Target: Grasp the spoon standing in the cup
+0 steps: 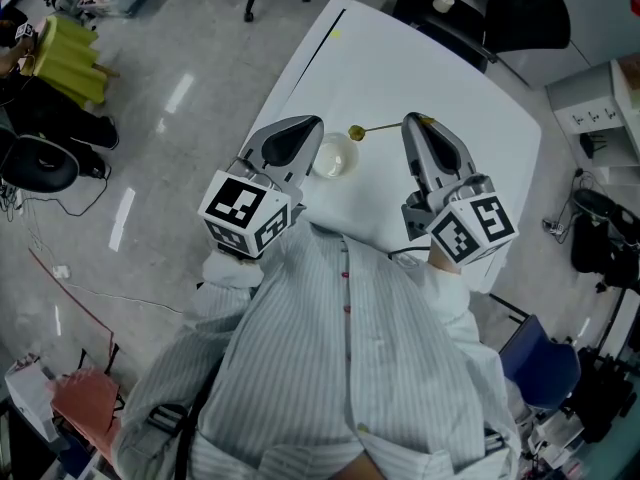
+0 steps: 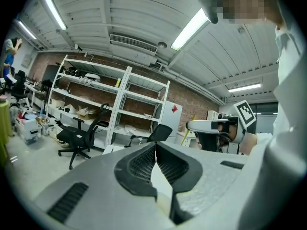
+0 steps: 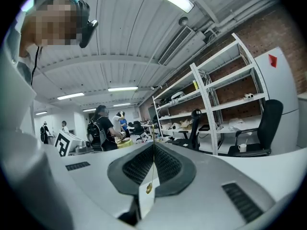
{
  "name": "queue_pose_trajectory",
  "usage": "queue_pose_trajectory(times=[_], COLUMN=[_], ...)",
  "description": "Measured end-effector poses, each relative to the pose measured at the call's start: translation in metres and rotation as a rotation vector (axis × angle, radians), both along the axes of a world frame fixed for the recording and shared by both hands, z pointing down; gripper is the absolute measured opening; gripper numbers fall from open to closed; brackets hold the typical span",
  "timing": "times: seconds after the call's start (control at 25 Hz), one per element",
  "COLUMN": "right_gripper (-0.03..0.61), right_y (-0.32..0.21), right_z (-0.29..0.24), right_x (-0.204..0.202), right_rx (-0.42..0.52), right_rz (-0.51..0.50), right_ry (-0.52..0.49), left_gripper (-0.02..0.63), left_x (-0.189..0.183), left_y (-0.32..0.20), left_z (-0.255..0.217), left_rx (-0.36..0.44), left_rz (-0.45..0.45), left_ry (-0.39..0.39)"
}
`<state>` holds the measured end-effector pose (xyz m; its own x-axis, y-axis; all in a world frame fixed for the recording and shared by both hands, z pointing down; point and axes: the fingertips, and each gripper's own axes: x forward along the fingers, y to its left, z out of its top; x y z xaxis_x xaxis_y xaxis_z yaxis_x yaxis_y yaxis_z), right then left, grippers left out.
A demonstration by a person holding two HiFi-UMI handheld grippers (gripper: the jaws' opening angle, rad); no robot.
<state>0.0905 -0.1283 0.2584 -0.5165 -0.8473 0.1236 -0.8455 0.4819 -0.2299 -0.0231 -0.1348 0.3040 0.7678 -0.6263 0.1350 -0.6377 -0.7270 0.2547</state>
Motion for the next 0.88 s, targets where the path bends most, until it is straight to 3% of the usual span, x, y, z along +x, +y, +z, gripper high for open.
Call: queue_pose_trajectory(times=[0.88], right_gripper=[0.011], right_y=[-0.008], right_z=[0.011], right_x=[0.000], right_rx=[-0.032], right_rz=[-0.011], right_ry=[0.013], left_gripper=[0.011], left_x=[0.007], left_y=[-0.008], left_z=[0.005], left_rx=[-0.013], left_rz=[0.031], left_ry=[0.000])
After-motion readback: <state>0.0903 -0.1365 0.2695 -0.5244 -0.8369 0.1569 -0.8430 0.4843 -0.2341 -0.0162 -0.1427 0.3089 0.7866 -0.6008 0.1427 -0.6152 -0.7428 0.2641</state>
